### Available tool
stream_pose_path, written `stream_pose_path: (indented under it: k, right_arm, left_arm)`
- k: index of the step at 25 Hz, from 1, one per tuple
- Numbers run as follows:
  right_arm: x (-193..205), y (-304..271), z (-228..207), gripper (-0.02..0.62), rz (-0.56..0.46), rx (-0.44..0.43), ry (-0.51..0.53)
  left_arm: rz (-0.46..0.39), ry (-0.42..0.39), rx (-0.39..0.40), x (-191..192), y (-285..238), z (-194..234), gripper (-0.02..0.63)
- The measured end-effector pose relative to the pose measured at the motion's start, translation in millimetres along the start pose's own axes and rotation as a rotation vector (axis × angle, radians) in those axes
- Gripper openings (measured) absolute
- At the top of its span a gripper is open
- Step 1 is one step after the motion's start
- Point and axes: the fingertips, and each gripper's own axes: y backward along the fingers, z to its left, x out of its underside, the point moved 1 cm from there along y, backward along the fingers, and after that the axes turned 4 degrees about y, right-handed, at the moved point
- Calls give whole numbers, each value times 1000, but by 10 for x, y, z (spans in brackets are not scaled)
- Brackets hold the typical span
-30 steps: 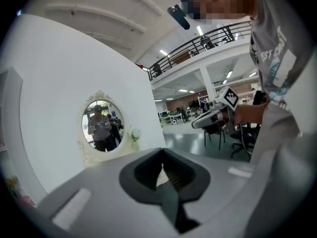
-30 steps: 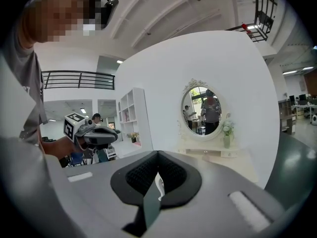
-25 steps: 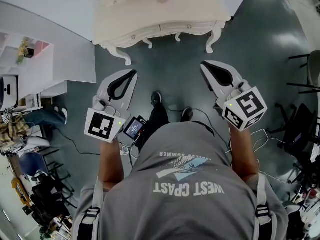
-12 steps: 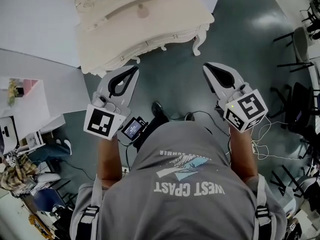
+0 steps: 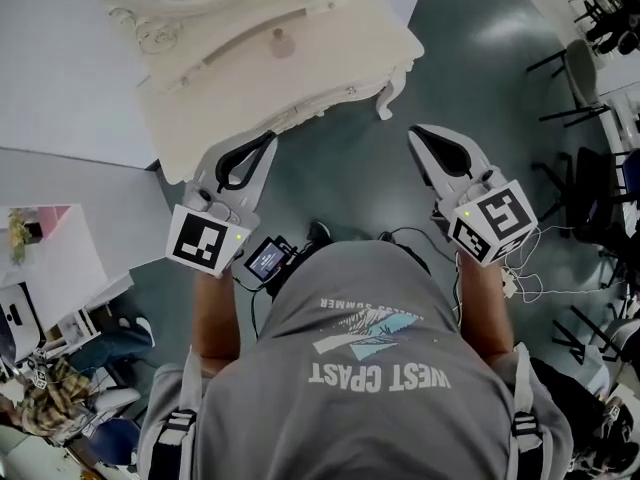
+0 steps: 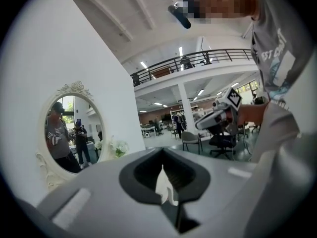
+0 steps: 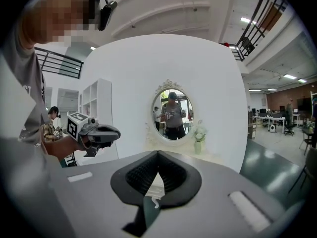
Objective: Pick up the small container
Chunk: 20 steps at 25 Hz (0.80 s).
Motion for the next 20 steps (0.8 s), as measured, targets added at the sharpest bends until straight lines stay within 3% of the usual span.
stream_pose_path:
  k: [6,12,16,20]
  right_arm:
    - [-137,-312,196,2,19,13,18]
    - [-174,-526,181,2,40,-34,37]
    - [-130,-760,0,2,42,-93,34]
    - [-163,-1187,-162,2,27,-222,37]
  left_arm:
    - [-28,8,28,78,94,322,2]
    - [-22,44,-10,180,101,469,2]
    - [7,64,-71,251,29,562,2]
    - [47,76,-191,270,-30,792,2]
